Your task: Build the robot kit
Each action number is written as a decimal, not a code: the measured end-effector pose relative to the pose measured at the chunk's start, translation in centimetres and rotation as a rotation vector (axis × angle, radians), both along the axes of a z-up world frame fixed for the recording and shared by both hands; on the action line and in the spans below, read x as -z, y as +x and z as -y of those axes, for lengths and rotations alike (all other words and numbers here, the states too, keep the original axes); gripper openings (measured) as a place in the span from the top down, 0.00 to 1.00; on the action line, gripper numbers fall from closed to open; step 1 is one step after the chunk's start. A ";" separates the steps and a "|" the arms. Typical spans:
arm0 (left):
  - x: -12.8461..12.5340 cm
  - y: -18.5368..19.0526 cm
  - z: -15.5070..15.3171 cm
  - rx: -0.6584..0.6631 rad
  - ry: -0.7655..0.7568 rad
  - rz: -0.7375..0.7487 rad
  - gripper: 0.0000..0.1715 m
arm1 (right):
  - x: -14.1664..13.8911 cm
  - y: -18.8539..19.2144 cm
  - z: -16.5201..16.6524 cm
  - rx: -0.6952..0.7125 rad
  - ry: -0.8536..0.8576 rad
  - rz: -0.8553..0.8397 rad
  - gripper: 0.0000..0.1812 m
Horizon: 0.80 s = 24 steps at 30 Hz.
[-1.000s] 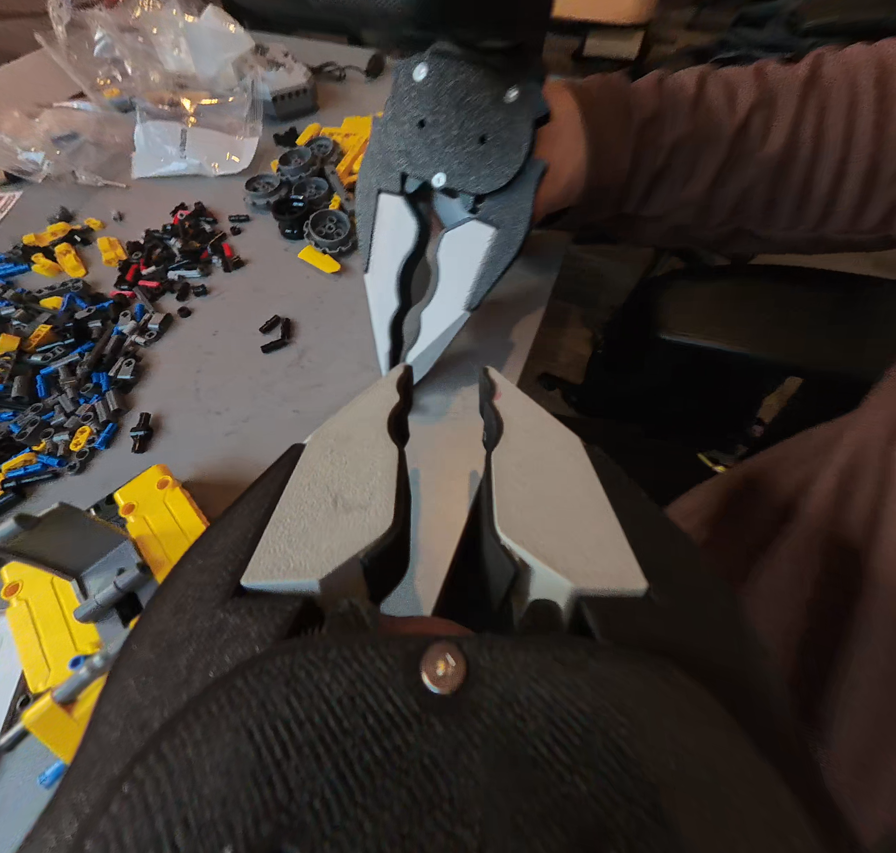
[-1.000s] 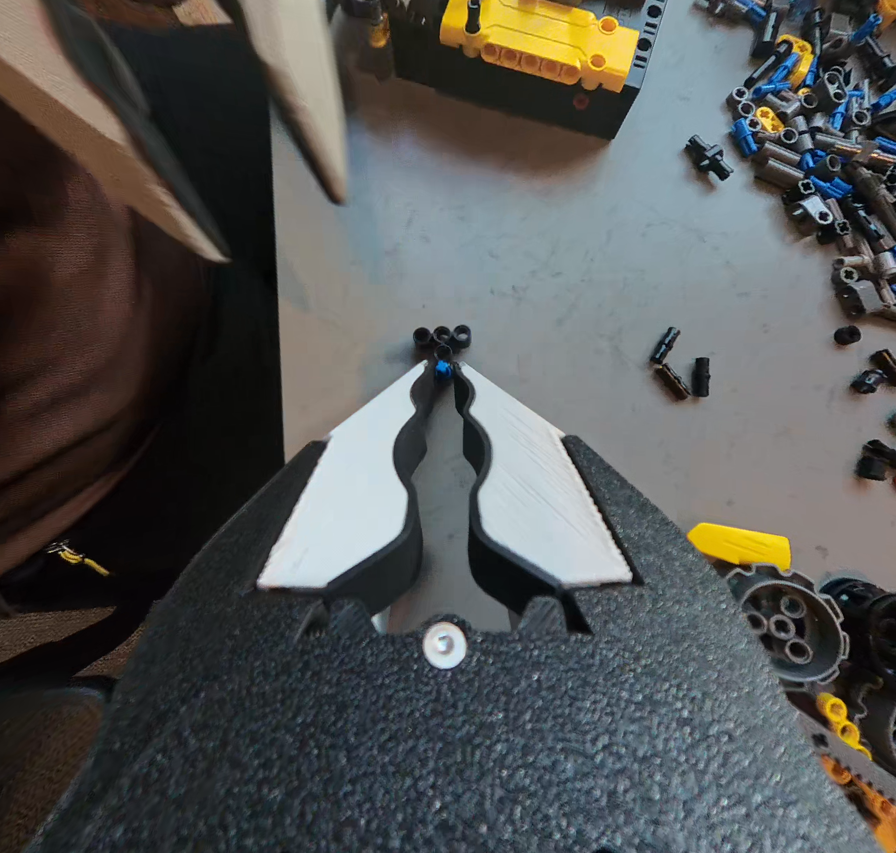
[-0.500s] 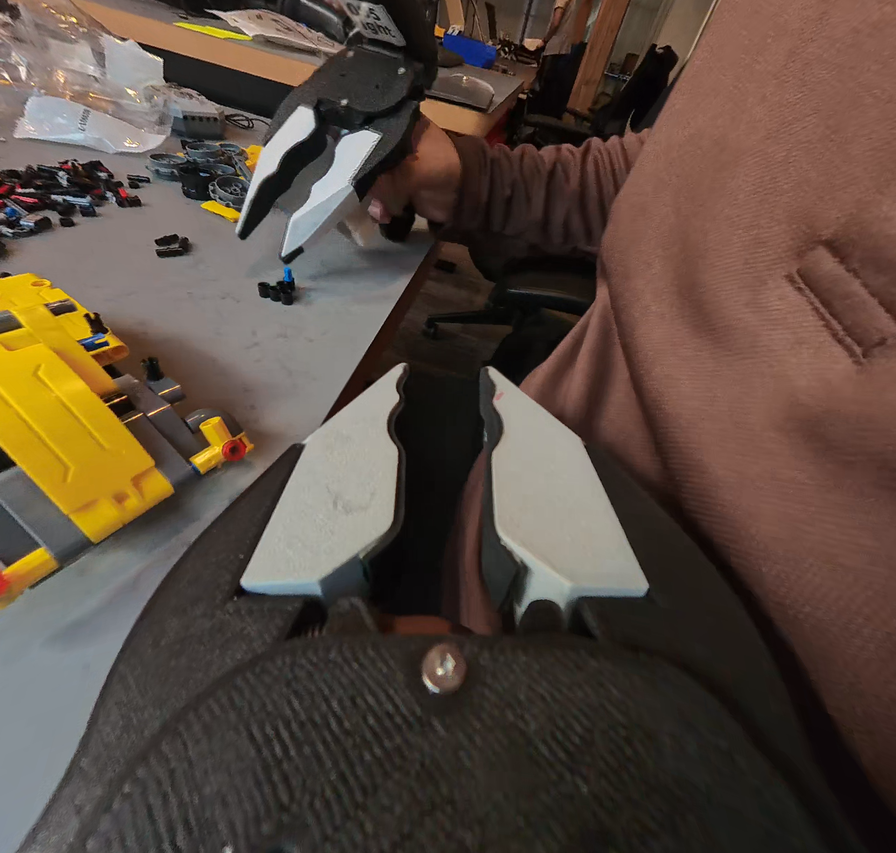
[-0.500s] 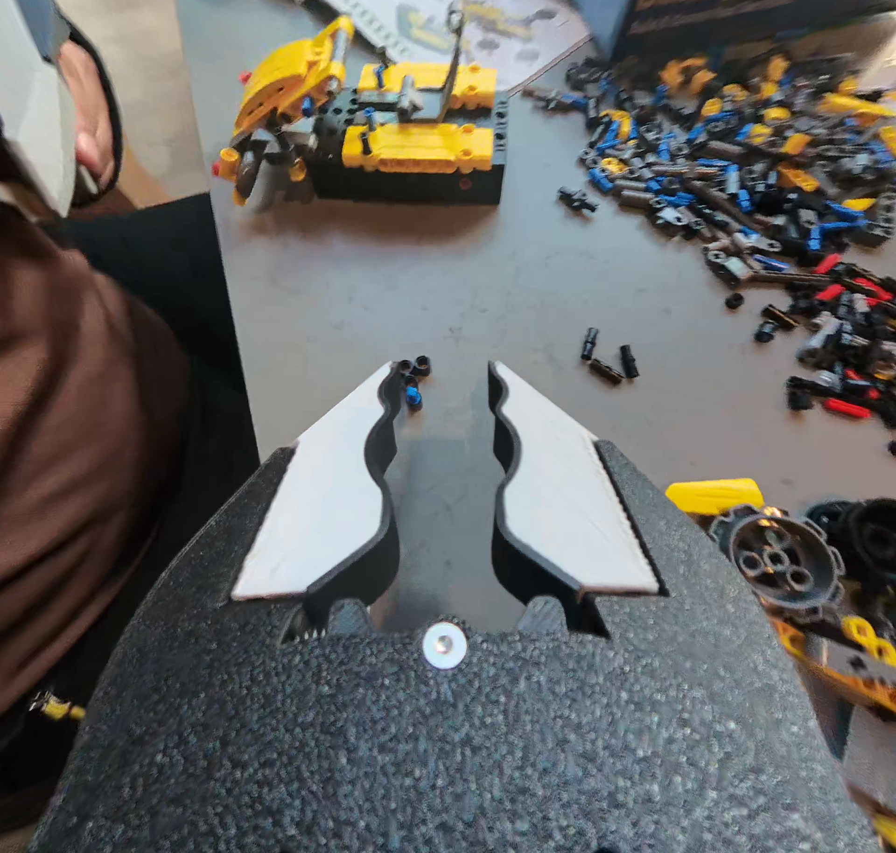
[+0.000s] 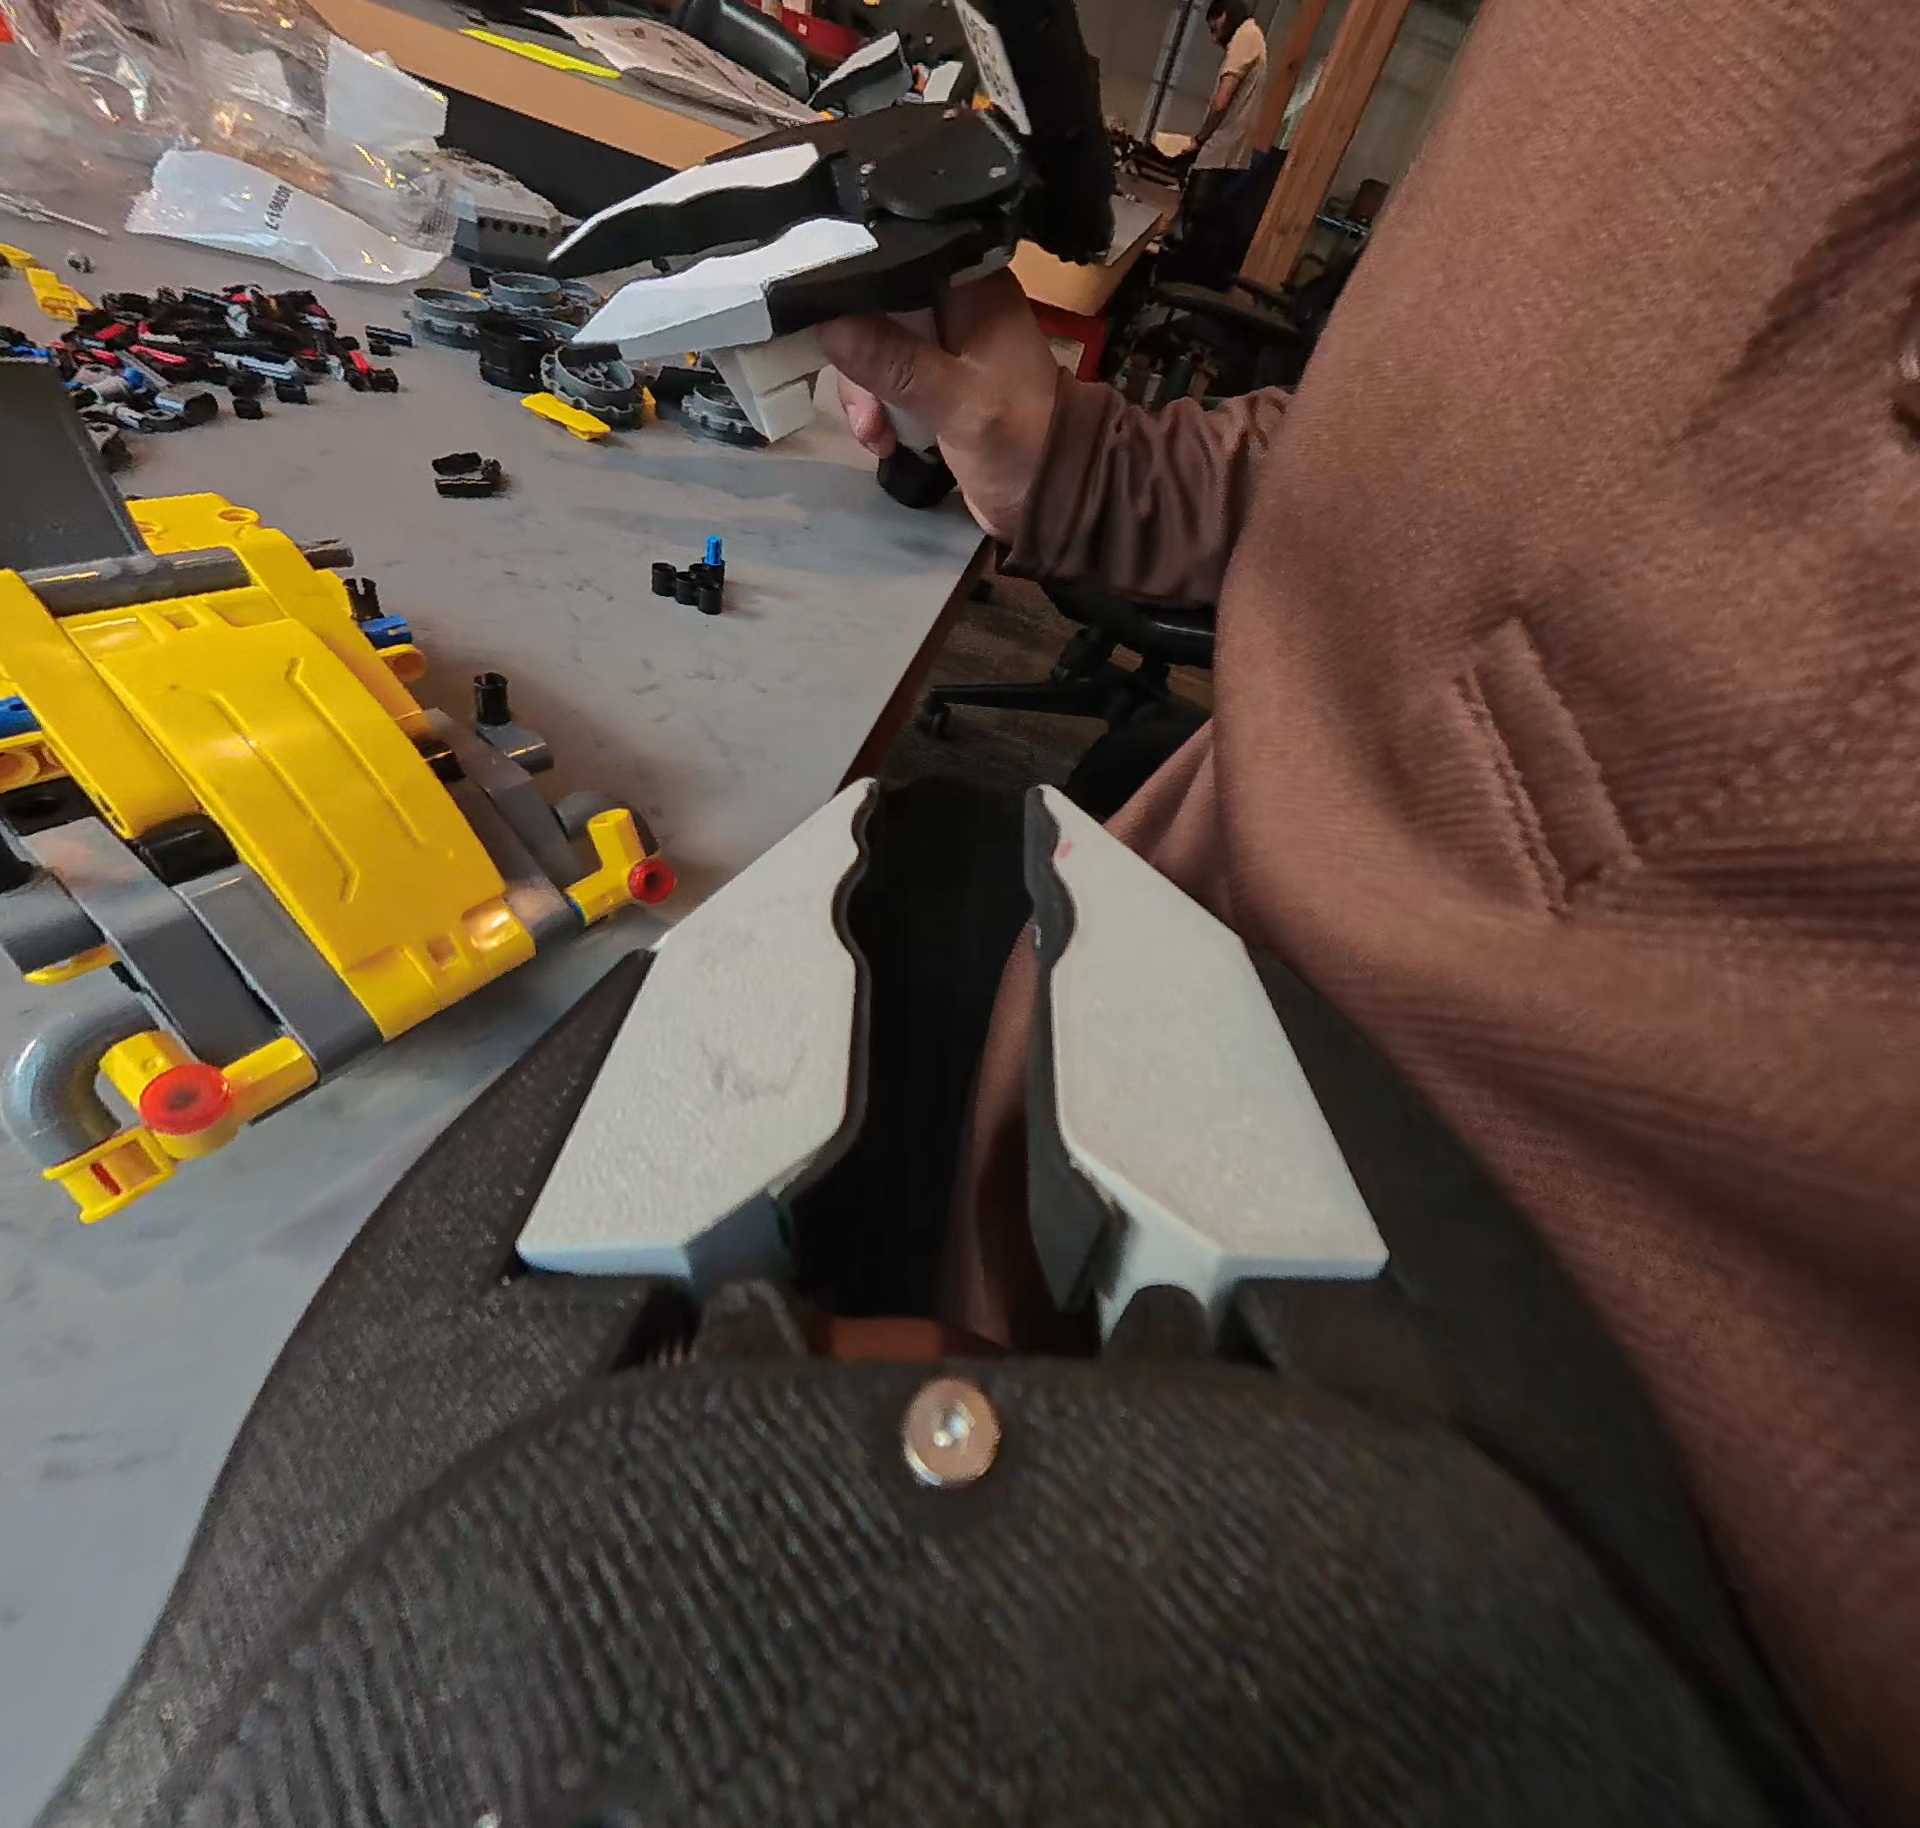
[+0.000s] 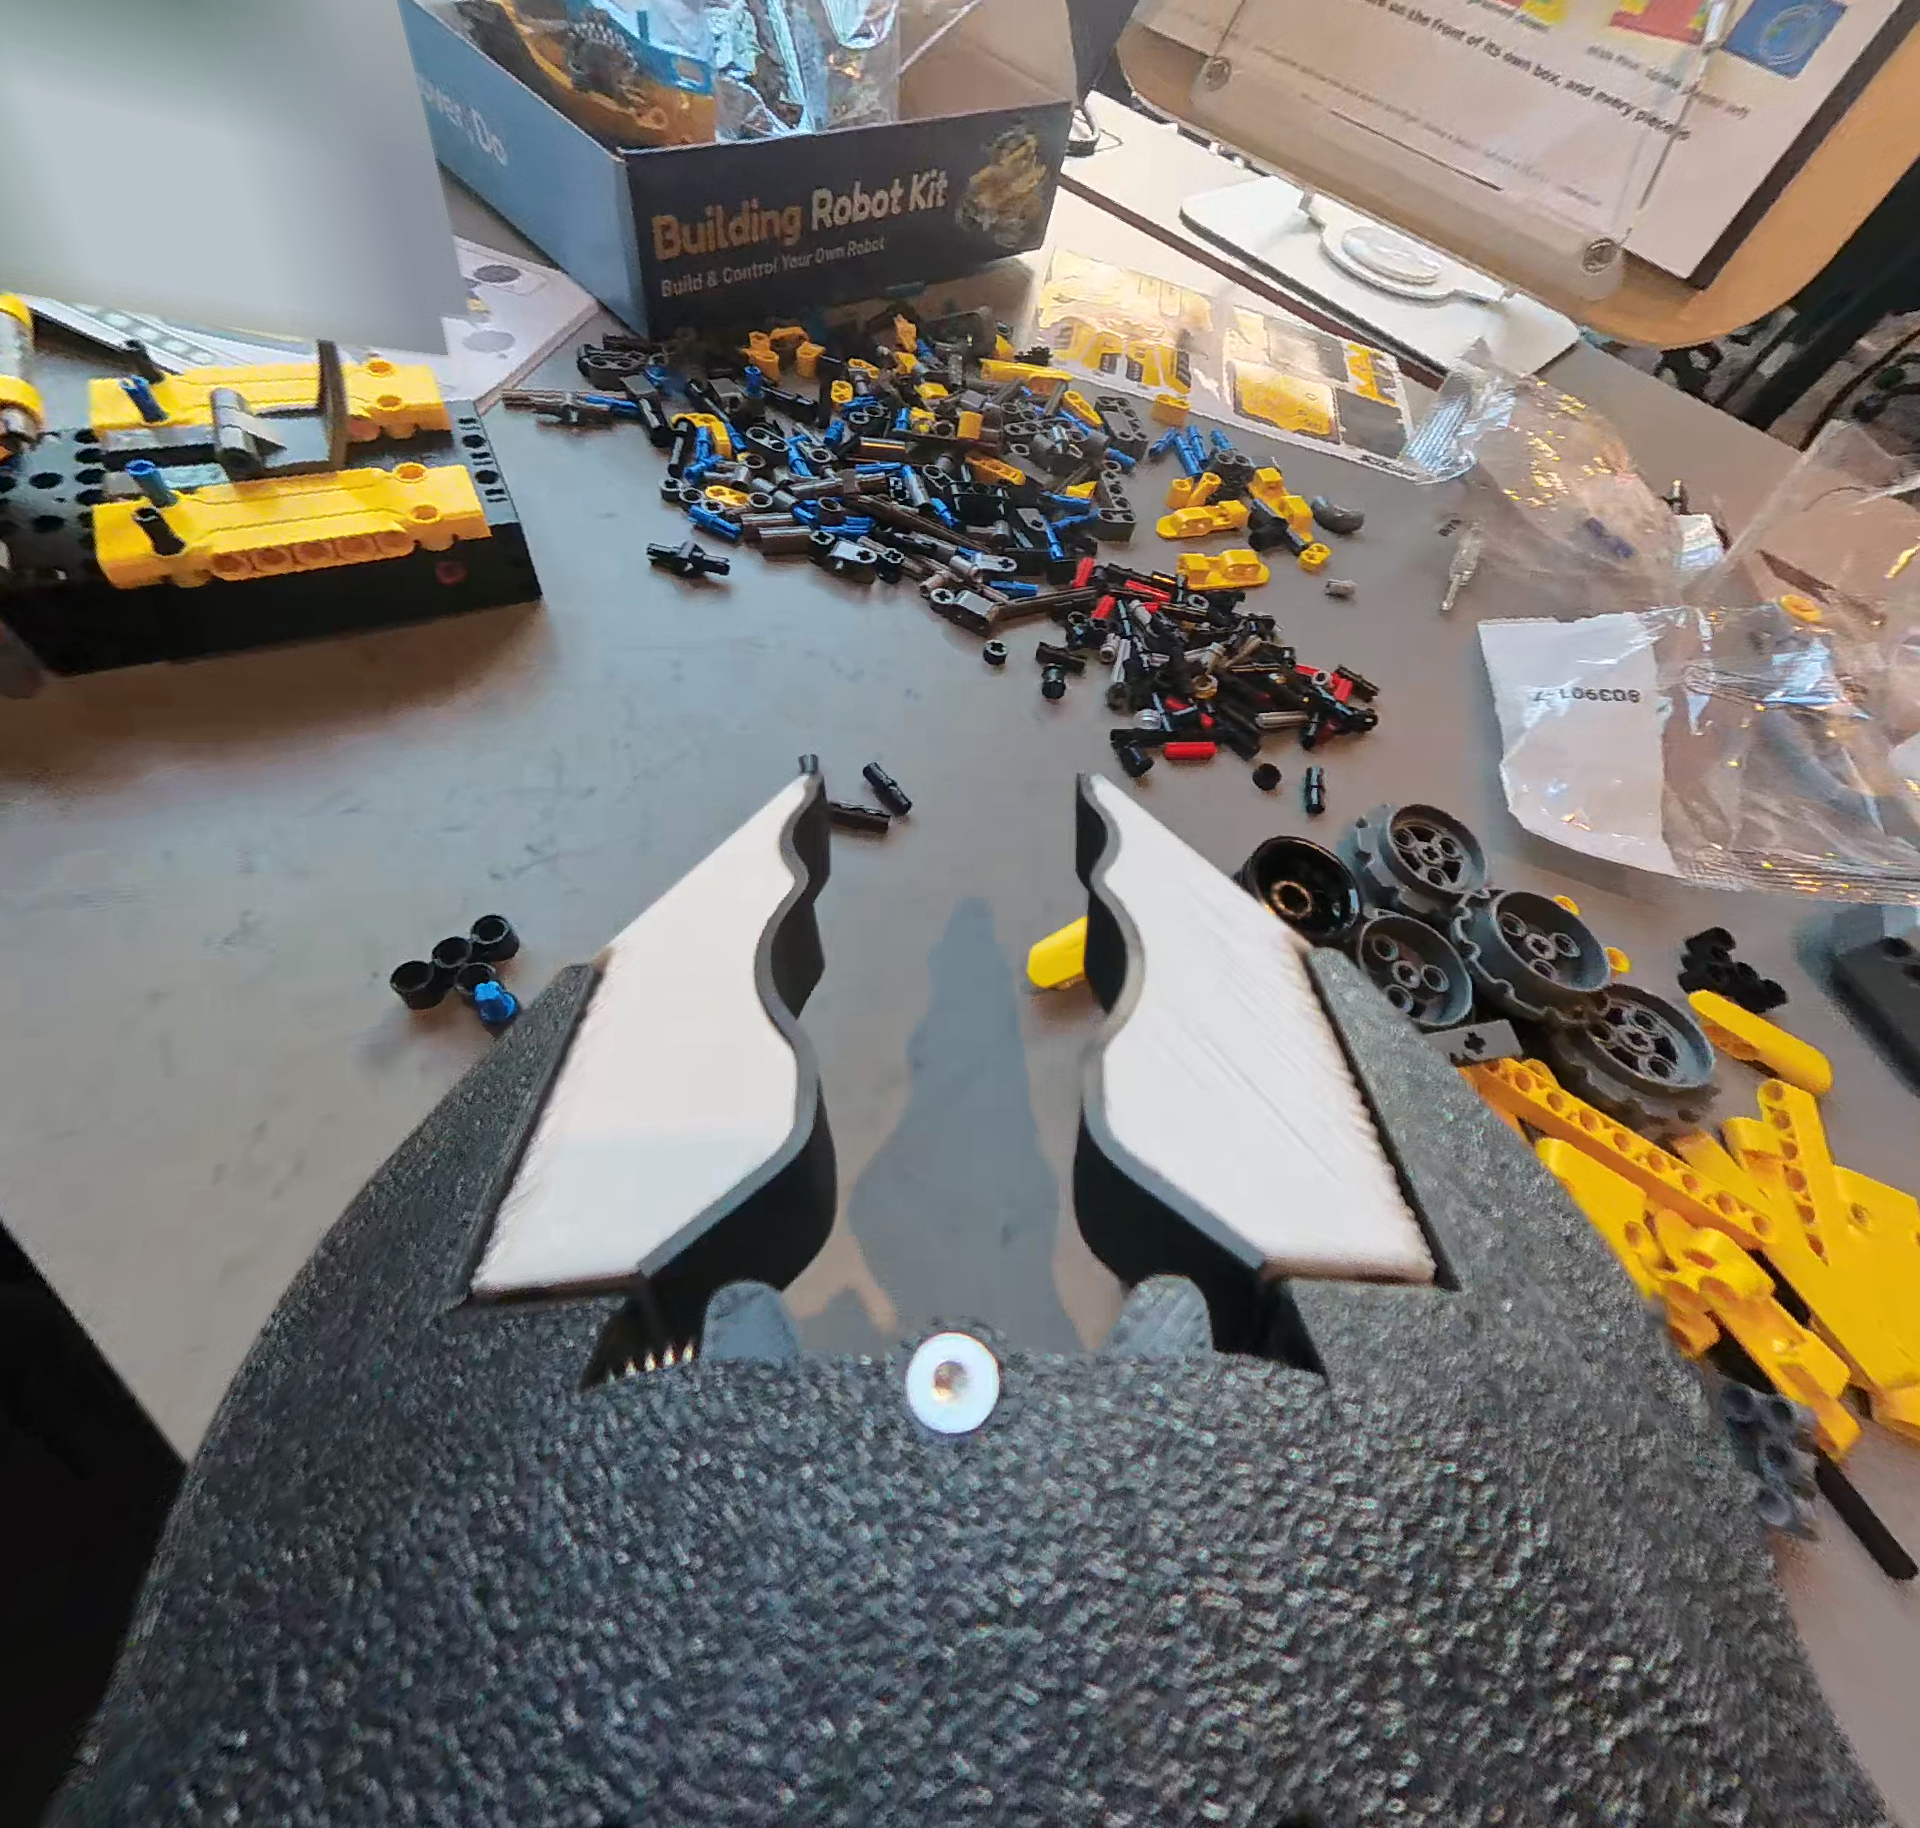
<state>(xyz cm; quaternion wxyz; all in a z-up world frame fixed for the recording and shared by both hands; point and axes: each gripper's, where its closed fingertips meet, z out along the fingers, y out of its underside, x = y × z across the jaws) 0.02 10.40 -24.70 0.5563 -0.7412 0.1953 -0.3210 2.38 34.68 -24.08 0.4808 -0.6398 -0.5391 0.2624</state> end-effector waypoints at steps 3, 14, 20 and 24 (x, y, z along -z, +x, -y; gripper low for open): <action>0.1 -0.4 -0.3 -0.012 -0.016 0.021 0.86 | 0.2 -0.1 0.0 0.002 0.003 0.012 0.78; 0.3 -0.8 -0.9 -0.030 -0.033 0.039 0.86 | 1.1 -1.1 2.2 -0.141 -0.087 0.060 0.82; 0.6 -1.4 -1.2 -0.068 -0.026 -0.002 0.86 | 2.3 -1.7 6.1 -0.343 -0.270 0.134 0.78; 0.6 -1.8 -1.5 -0.092 -0.028 0.004 0.86 | 3.2 -1.5 8.1 -0.447 -0.351 0.207 0.74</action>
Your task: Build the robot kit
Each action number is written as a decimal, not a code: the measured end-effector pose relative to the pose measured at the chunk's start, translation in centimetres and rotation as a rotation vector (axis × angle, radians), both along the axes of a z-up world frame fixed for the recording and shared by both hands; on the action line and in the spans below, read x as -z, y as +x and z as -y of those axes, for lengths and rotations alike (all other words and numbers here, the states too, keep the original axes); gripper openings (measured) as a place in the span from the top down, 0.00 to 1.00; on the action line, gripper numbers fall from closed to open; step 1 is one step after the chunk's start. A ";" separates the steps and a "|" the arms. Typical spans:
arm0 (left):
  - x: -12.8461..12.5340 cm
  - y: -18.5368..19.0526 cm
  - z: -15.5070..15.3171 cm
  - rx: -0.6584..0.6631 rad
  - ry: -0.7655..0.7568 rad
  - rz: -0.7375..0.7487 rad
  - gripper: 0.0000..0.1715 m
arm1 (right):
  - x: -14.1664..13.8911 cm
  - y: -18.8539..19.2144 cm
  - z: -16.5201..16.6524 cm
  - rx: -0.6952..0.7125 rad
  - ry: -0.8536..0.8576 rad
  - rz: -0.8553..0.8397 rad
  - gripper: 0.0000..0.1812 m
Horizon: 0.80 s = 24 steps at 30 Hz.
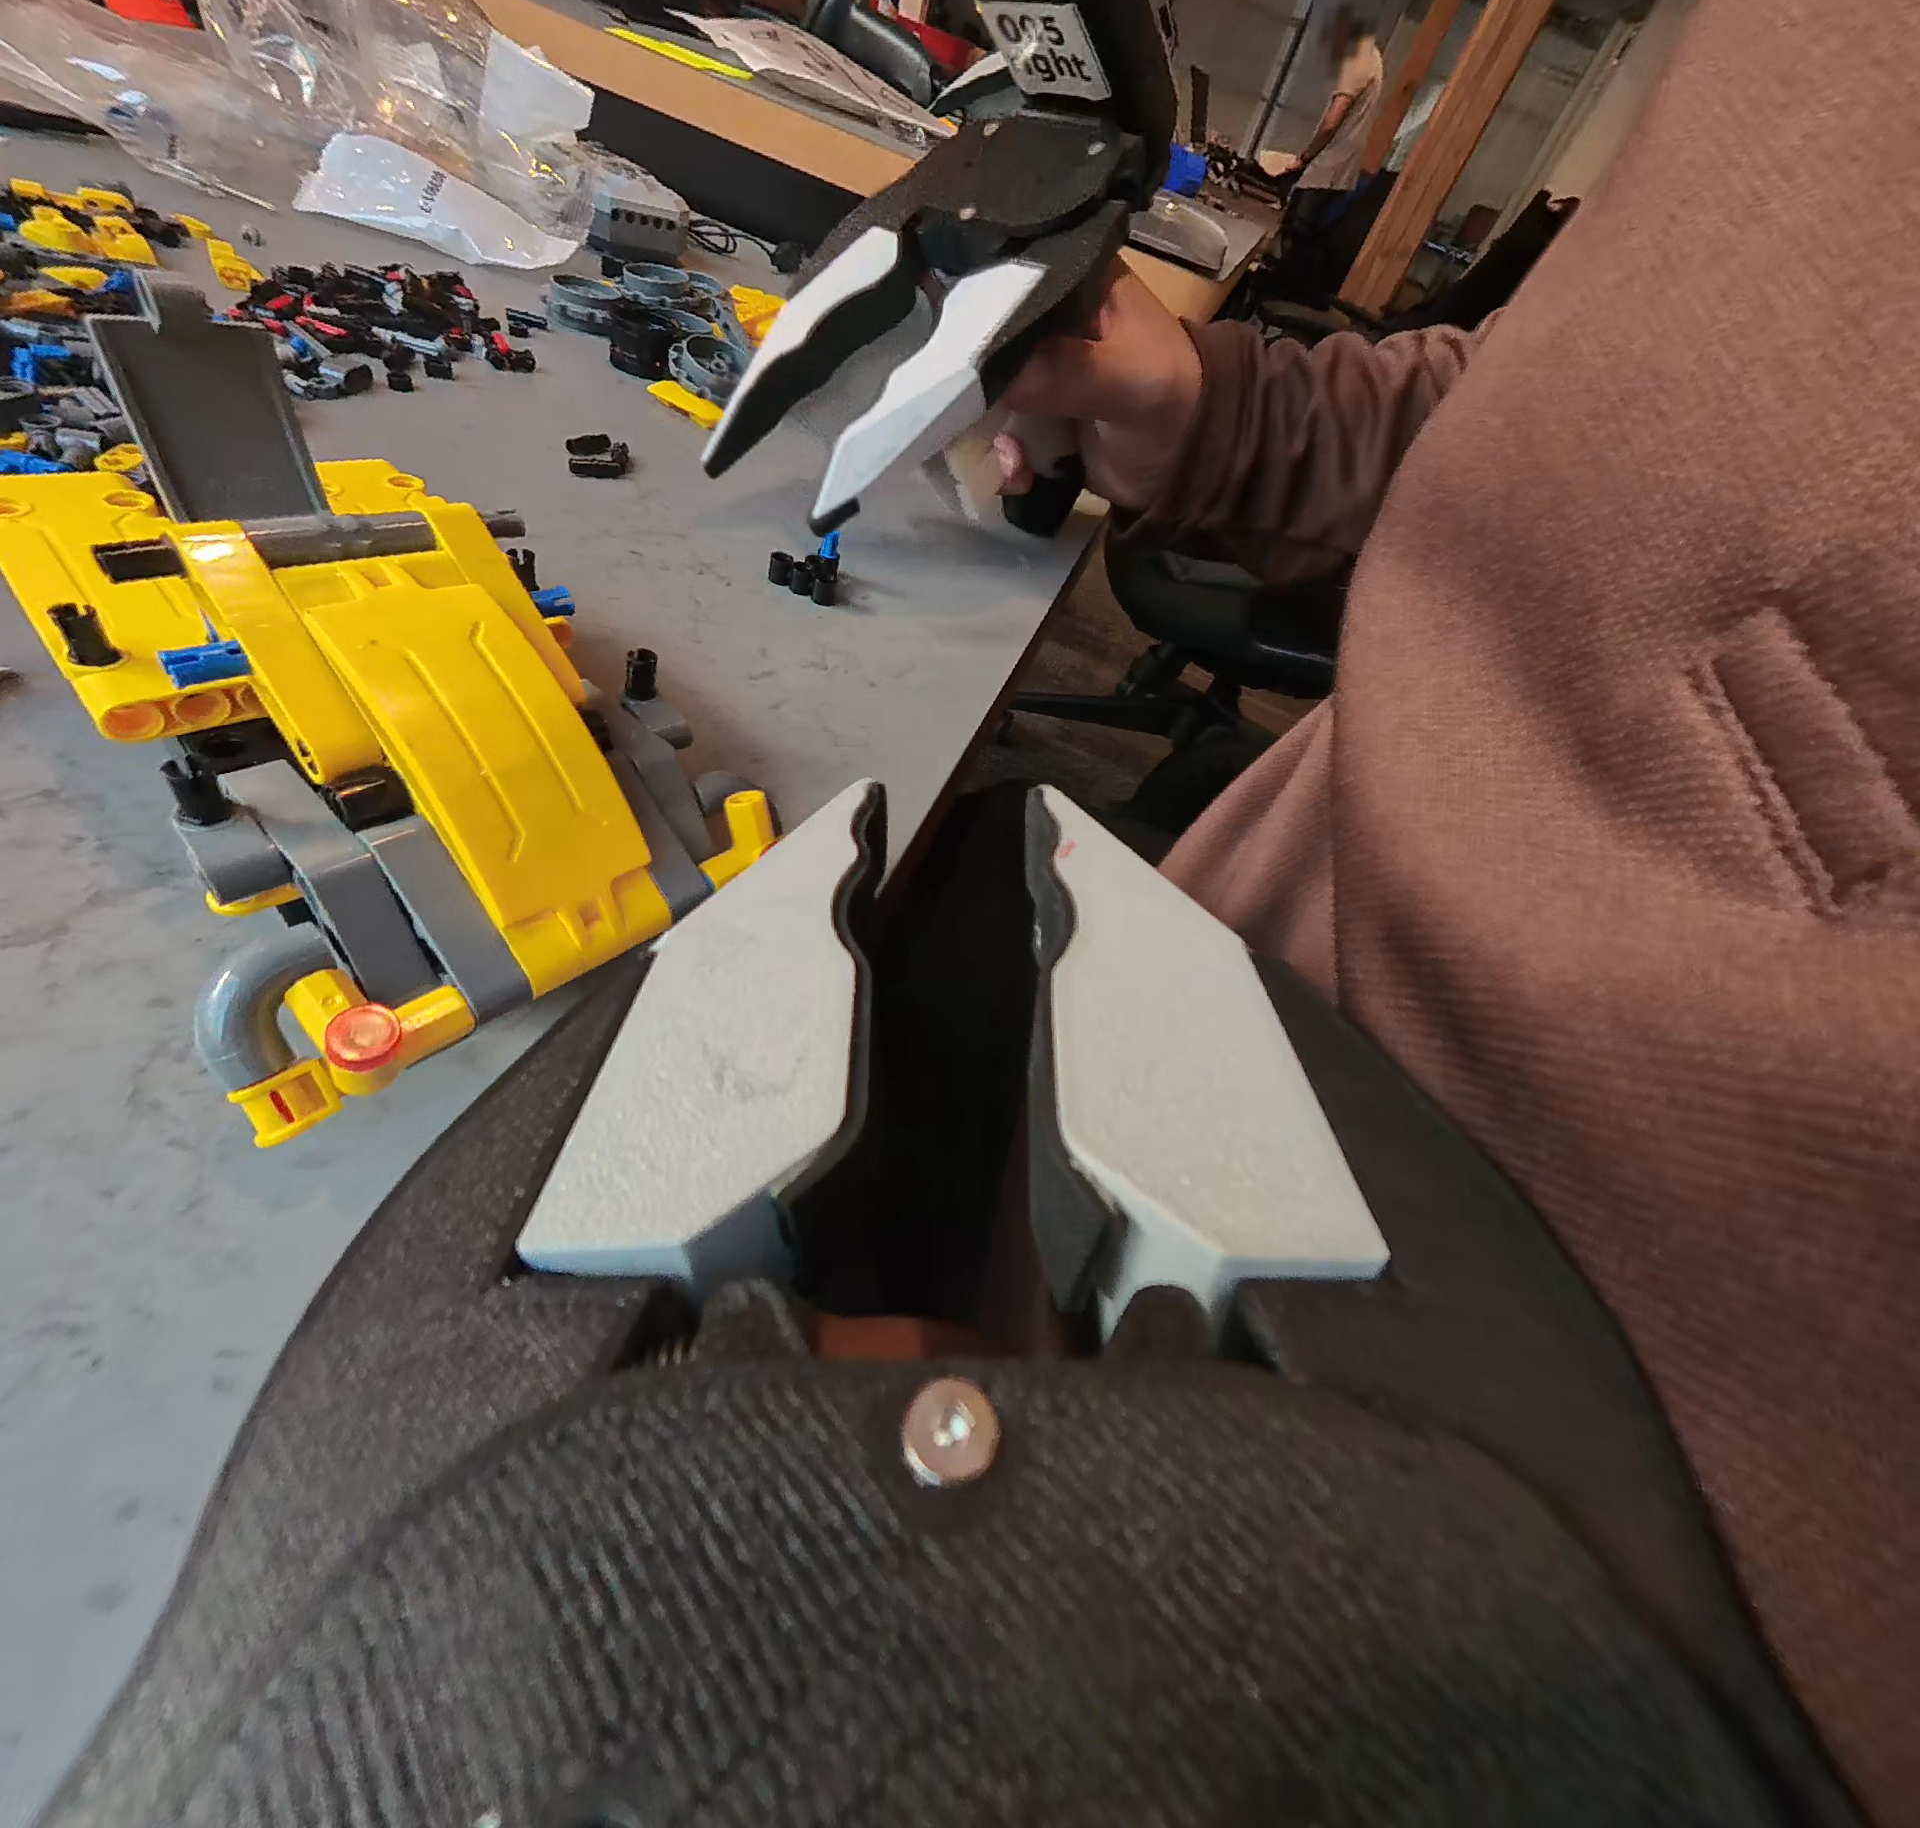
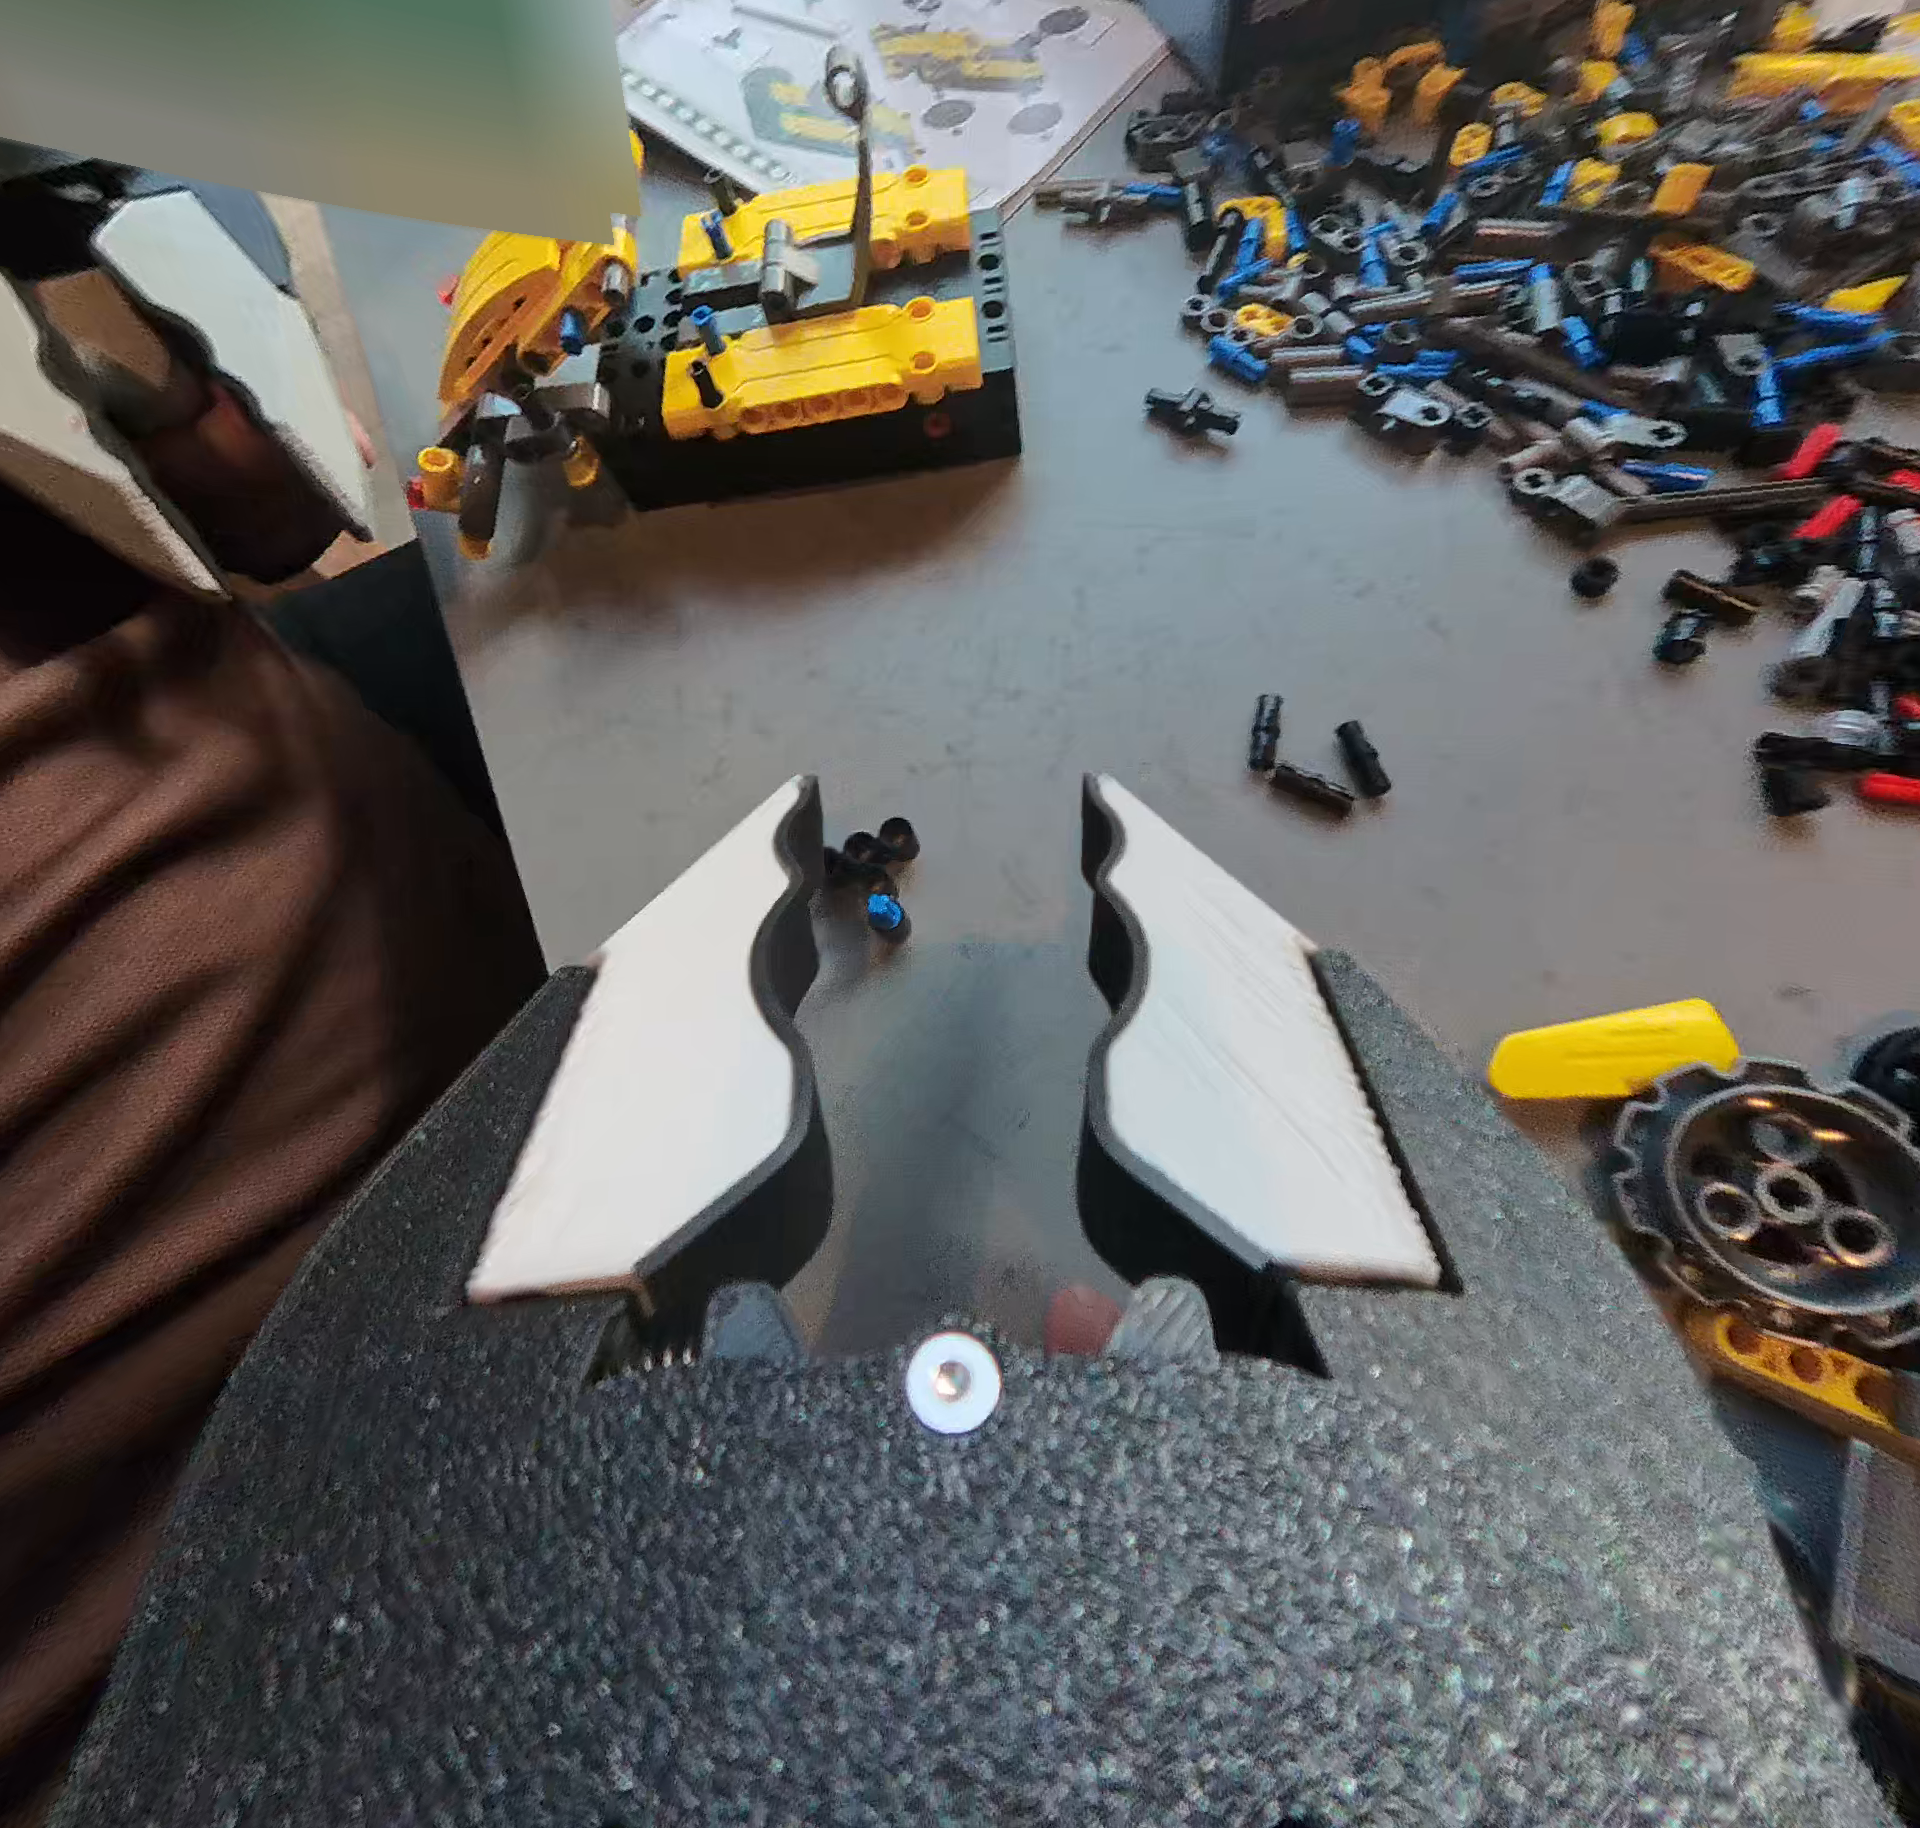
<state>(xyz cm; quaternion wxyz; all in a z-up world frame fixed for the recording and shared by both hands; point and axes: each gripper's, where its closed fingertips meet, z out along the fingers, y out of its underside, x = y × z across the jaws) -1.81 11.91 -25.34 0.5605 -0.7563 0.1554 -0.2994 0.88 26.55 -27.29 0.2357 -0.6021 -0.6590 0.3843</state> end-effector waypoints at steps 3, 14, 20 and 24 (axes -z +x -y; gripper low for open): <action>0.0 -0.3 -0.1 -0.012 -0.007 0.009 0.86 | 0.6 0.1 0.5 -0.032 0.004 0.035 0.74; -0.1 -0.6 -0.2 -0.030 0.001 0.004 0.86 | 0.6 0.0 0.0 -0.004 0.004 0.027 0.77; -0.1 -1.9 -0.7 -0.094 -0.001 0.013 0.87 | 1.4 0.5 0.1 -0.019 0.034 0.072 0.81; -0.1 -1.8 -0.7 -0.083 -0.014 0.037 0.87 | 1.4 0.3 0.3 -0.031 0.037 0.073 0.85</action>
